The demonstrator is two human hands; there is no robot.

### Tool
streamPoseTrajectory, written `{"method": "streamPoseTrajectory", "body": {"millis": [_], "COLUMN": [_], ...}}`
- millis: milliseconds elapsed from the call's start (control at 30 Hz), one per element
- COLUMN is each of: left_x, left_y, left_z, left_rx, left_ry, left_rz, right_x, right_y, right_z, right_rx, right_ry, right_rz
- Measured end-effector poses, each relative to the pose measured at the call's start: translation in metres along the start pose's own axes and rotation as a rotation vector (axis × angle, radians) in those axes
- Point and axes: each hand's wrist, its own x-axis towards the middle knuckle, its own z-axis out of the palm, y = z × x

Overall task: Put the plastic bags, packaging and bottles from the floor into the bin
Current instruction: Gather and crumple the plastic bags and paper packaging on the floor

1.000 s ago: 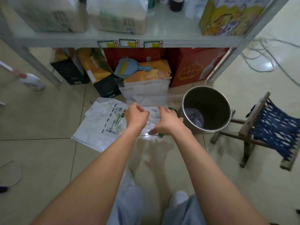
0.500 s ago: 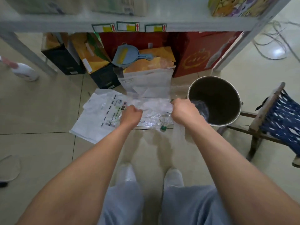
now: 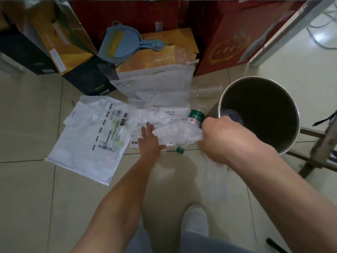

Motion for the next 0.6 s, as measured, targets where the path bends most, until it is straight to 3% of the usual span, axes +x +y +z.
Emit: {"method": "streamPoseTrajectory", "body": {"millis": [100,200,333,433,600], "left_x": [0.005,0.013,0.002,-0.015,-0.085], "left_y": [0.002,-0.006,-0.01,-0.01,0.005], "left_z": [-0.012,-0.04,-0.101,-0.153,-0.201], "left_rx": [-0.098,-0.187,-0.312,-0.387,-0.833], "left_ry": [0.103,0.009,0.105,0.067,-0.042], "left_rz": [0.031,0.031,0.177,0.186,0.211], "right_x": [0.004,0.007,0.007,0.001,-0.011], "right_y": [0.001,-0.002,-0.006,-0.009,-0.023], "right_z": [-0.002,-0.006,-0.014,-0.018,-0.021], "right_rx": [-0.008,0.013,0.099,0.193,0.412], "right_ry": [-0.029,-0.043,0.015,0.077,0.089], "right_rz": [0.008,0.01,-0.034,-0.063,-0.112]}}
